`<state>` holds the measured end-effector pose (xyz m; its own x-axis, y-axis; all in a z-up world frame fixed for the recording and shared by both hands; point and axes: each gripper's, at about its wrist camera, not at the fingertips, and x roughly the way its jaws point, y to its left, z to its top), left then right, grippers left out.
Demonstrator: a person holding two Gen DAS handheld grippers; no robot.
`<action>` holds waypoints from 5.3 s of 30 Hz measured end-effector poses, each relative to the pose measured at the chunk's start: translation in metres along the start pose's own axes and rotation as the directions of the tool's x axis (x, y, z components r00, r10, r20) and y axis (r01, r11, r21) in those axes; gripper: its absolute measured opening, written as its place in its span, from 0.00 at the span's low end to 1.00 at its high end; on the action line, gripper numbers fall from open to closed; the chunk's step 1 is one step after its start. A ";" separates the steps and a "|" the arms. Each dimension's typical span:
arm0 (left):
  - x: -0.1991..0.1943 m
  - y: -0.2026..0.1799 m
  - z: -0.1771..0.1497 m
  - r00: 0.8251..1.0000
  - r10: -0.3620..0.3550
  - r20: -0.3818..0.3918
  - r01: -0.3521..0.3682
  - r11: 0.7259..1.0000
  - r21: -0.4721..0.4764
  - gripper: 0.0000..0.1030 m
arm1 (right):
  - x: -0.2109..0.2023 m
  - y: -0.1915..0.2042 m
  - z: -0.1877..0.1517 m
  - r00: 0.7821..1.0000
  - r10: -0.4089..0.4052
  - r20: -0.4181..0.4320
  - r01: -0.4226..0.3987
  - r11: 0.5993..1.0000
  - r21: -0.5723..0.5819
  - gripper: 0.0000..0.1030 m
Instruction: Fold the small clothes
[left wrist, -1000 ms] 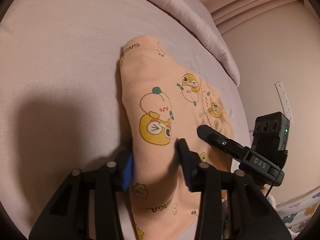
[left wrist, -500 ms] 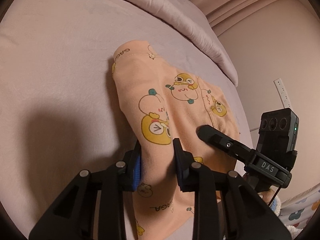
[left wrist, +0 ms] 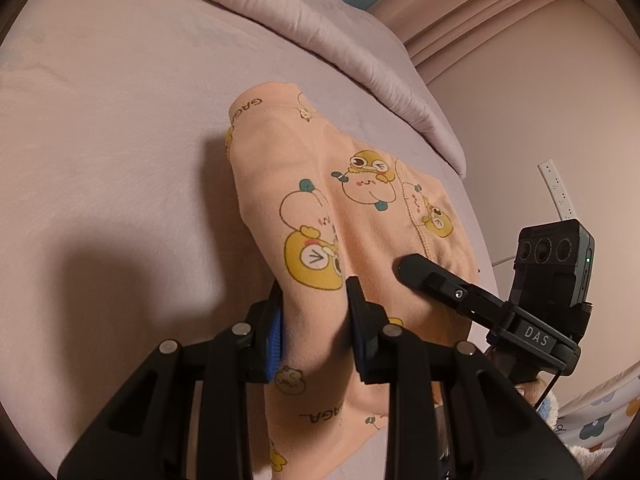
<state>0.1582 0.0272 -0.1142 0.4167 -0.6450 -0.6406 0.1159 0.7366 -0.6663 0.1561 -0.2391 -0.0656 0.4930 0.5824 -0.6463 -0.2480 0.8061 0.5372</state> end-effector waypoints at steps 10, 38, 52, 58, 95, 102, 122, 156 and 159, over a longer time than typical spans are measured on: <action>-0.032 -0.016 -0.028 0.999 0.003 0.039 -0.003 1.000 0.015 0.26 | -0.016 0.031 -0.022 0.999 0.031 0.022 -0.030 0.999 -0.024 0.30; -0.103 -0.017 -0.059 0.986 0.019 0.163 -0.017 1.000 -0.013 0.26 | -0.020 0.103 -0.051 0.995 0.098 0.012 -0.095 0.985 -0.141 0.30; -0.125 -0.016 -0.070 0.979 0.026 0.204 -0.022 0.999 -0.023 0.26 | -0.014 0.122 -0.052 0.994 0.110 0.003 -0.108 0.978 -0.178 0.30; -0.131 -0.014 -0.070 0.977 0.030 0.212 -0.026 0.999 -0.023 0.26 | -0.010 0.128 -0.051 0.994 0.112 -0.001 -0.110 0.976 -0.189 0.30; -0.136 -0.009 -0.072 0.980 0.053 0.193 -0.042 0.997 -0.062 0.26 | 0.015 0.129 -0.042 0.995 0.102 -0.019 -0.104 0.982 -0.158 0.30; -0.135 -0.010 -0.072 0.980 0.055 0.193 -0.044 0.997 -0.063 0.26 | 0.017 0.129 -0.042 0.995 0.101 -0.019 -0.103 0.982 -0.159 0.30; -0.136 -0.011 -0.071 0.979 0.062 0.195 -0.050 0.996 -0.067 0.26 | 0.020 0.129 -0.040 0.995 0.101 -0.020 -0.103 0.982 -0.156 0.30; -0.133 -0.017 -0.072 0.979 0.075 0.187 -0.065 0.996 -0.063 0.25 | 0.028 0.127 -0.037 0.995 0.102 -0.017 -0.104 0.983 -0.150 0.30; -0.133 -0.017 -0.072 0.979 0.079 0.188 -0.069 0.996 -0.060 0.25 | 0.029 0.128 -0.038 0.995 0.101 -0.015 -0.102 0.984 -0.148 0.30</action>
<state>0.0357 0.0857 -0.0453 0.5865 -0.5348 -0.6083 0.0322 0.7659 -0.6422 0.1069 -0.1151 -0.0364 0.4532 0.6624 -0.5966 -0.4178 0.7490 0.5143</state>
